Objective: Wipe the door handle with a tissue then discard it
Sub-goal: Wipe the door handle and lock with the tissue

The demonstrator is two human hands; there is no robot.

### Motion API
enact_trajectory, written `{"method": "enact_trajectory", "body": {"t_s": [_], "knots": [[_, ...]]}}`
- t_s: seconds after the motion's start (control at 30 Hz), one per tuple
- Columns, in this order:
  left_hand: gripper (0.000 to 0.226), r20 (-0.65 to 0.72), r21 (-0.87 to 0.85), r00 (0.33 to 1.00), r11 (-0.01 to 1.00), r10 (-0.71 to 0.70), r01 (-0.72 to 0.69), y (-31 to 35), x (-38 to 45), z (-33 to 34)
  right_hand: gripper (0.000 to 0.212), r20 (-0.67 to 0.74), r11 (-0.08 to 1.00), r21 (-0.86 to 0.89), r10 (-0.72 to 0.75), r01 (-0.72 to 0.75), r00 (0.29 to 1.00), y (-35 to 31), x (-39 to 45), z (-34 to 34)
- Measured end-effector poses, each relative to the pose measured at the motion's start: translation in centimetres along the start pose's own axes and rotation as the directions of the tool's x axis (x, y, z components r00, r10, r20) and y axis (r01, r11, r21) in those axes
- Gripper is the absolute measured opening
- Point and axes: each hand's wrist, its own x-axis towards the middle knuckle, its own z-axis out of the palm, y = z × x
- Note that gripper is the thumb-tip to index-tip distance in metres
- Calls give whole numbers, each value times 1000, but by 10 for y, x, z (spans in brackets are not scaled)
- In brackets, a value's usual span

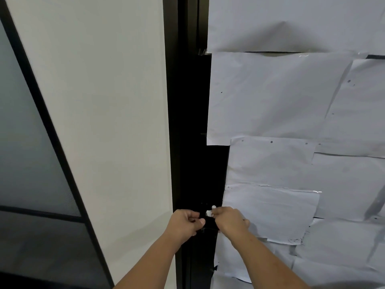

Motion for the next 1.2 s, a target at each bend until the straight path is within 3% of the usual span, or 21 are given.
{"method": "enact_trajectory", "body": {"t_s": [0.27, 0.37, 0.5, 0.6, 0.67, 0.73, 0.9, 1.03, 1.2], "knots": [[42, -7, 23, 1000, 1000, 0, 0, 0, 1, 0, 59, -124, 990, 114, -65, 79, 990, 2, -9, 5], [41, -13, 30, 1000, 1000, -4, 4, 1, 1, 0, 54, -93, 993, 105, -41, 51, 995, -1, -9, -2], [42, -6, 29, 1000, 1000, -5, 5, 1, -1, 1, 38, 67, 999, 2, -40, 40, 997, -2, -8, -5], [43, -7, 48, 1000, 999, 11, -11, 2, -2, 0, 53, -117, 996, 45, -68, 73, 991, -3, -15, 0], [45, -10, 51, 1000, 999, 10, -9, 3, -1, -1, 65, -240, 972, -42, -233, 230, 942, -7, -22, -1], [47, -7, 52, 1000, 999, 9, -9, 3, -2, -1, 69, -244, 938, -139, -342, 316, 908, -7, -25, 1], [43, -6, 56, 1000, 998, 25, -25, 2, -2, -1, 68, -291, 915, -252, -383, 316, 877, 1, -28, 9], [41, 7, 63, 999, 997, 37, -38, 3, -2, -2, 75, -373, 864, -341, -486, 370, 791, -13, -23, -3], [40, -1, 45, 1000, 999, 23, -23, 0, -2, -1, 62, -300, 815, -455, -519, 359, 800, 2, -29, 7]]}}
